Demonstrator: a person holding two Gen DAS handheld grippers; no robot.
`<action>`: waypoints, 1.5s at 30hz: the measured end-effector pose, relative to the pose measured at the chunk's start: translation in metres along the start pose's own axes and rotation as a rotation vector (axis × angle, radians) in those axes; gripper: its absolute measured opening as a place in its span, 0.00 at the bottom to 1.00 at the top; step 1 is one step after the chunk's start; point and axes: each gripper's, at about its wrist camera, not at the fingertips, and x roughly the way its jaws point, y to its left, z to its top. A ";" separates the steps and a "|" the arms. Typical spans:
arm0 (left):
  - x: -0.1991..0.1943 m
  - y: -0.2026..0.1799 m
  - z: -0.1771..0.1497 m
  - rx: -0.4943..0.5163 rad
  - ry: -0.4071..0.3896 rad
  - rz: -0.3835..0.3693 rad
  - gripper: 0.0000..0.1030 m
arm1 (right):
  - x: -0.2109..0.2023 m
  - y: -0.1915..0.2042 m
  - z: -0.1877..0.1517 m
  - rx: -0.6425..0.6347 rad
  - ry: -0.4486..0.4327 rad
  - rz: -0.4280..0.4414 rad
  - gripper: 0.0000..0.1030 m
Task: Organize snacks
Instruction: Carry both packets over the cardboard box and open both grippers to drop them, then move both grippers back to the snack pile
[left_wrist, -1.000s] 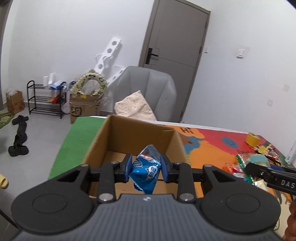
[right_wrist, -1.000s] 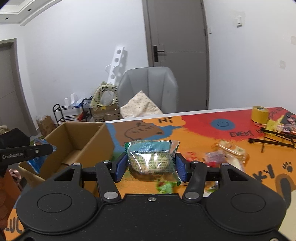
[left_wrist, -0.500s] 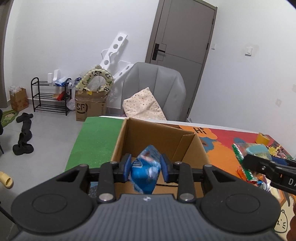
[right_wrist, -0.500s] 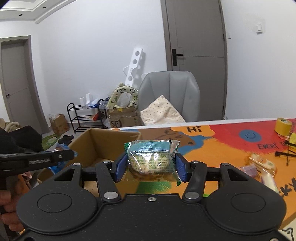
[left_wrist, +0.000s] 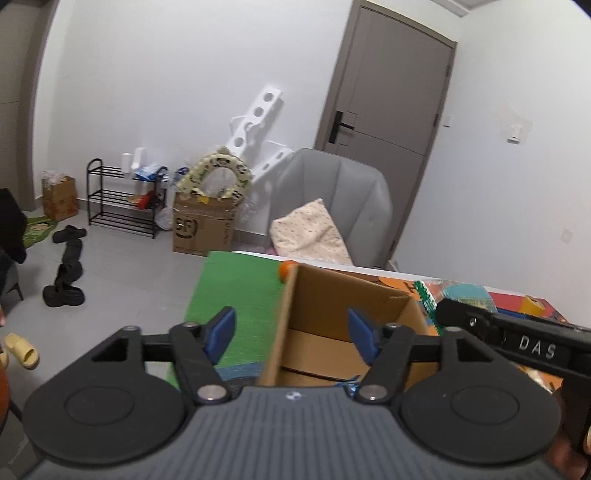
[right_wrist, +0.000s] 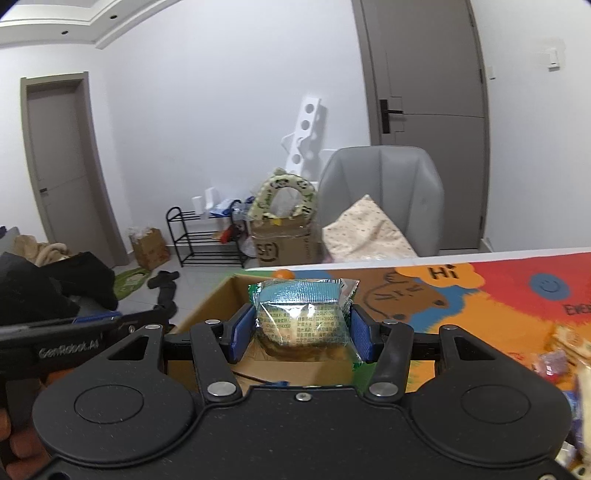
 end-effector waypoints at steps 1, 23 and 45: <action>-0.001 0.002 0.000 -0.003 -0.003 0.015 0.75 | 0.002 0.002 0.001 0.003 -0.001 0.012 0.51; -0.010 -0.041 -0.019 0.085 0.028 -0.045 0.91 | -0.042 -0.046 -0.022 0.138 -0.029 -0.079 1.00; -0.031 -0.117 -0.044 0.134 0.037 -0.225 0.96 | -0.118 -0.116 -0.058 0.249 -0.044 -0.249 1.00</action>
